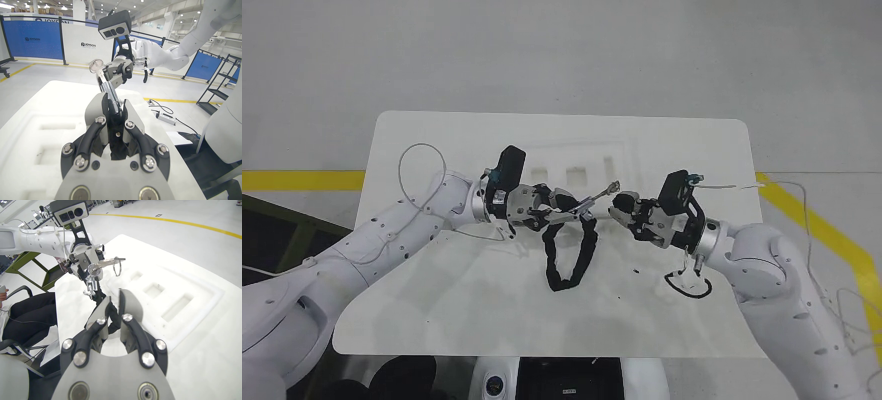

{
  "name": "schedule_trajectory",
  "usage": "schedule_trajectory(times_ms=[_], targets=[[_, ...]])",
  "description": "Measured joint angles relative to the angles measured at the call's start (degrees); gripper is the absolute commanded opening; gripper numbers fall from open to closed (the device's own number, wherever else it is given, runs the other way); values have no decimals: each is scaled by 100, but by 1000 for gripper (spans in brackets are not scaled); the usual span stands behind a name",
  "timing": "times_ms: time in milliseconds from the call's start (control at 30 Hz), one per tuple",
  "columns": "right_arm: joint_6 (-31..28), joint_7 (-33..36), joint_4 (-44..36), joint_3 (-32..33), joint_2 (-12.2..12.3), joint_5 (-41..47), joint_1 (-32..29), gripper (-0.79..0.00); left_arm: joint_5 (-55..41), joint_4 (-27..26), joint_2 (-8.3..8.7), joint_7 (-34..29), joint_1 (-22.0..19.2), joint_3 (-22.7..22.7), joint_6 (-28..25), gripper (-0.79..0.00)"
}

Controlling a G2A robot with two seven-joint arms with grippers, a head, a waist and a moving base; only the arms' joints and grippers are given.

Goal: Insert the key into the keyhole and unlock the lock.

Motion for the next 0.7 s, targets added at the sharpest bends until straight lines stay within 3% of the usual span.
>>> schedule_trajectory(times_ms=[400, 700], targets=[[72, -87, 150, -553, -87, -263, 344, -434, 51, -24, -27, 0, 46, -73, 0, -785], [46, -106, 193, -410, -57, -331, 267, -440, 75, 15, -13, 0, 80, -159, 0, -785]])
